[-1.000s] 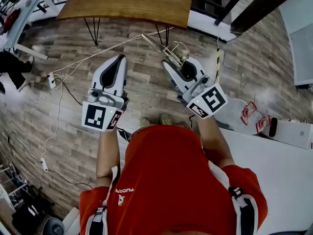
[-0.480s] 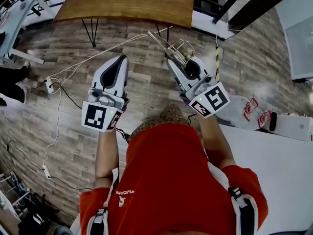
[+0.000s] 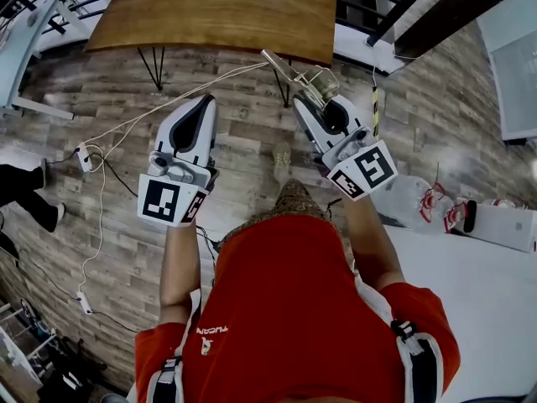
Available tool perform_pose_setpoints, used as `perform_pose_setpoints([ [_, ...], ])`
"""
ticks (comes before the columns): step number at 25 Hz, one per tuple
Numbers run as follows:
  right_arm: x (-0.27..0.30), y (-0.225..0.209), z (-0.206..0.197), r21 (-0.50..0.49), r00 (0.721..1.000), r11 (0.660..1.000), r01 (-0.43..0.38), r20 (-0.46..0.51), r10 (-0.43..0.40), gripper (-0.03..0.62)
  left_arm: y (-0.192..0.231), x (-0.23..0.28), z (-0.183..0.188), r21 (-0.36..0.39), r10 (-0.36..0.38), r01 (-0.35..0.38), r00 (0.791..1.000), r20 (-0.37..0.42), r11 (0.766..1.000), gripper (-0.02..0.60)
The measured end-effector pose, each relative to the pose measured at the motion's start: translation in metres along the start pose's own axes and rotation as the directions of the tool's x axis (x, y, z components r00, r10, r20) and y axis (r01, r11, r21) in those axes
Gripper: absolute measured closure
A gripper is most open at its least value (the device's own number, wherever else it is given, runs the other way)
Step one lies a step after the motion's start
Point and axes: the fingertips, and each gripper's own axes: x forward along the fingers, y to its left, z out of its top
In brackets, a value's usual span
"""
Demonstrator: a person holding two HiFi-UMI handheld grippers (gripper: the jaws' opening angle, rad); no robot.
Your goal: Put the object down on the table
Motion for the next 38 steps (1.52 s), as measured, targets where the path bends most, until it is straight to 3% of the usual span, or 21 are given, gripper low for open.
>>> perform_pose_setpoints([
  [15, 0.108, -0.195, -0.036, -0.053, 0.997, 0.998, -0.043, -0.066, 0.040, 0.491, 0.097, 0.207, -0.046, 0.032, 0.066, -0.065, 0.997, -0.028, 0.997, 0.572],
  [26, 0.175, -0.279, -0.095, 0.002, 0.982, 0.999, 0.040, -0.185, -0.039, 0.491, 0.147, 0.269, -0.078, 0.011, 0.073, -0.073, 0.995, -0.066, 0.997, 0.572],
  [33, 0.209, -0.309, -0.149, 0.011, 0.942, 0.992, 0.124, -0.316, -0.114, 0.491, 0.181, 0.299, -0.110, 0.000, 0.017, -0.017, 0.995, -0.102, 1.000, 0.572],
  [38, 0.227, -0.332, -0.201, 0.017, 0.880, 0.980, 0.199, -0.443, -0.171, 0.491, 0.198, 0.315, -0.130, -0.029, -0.053, 0.050, 0.991, -0.124, 0.998, 0.572],
])
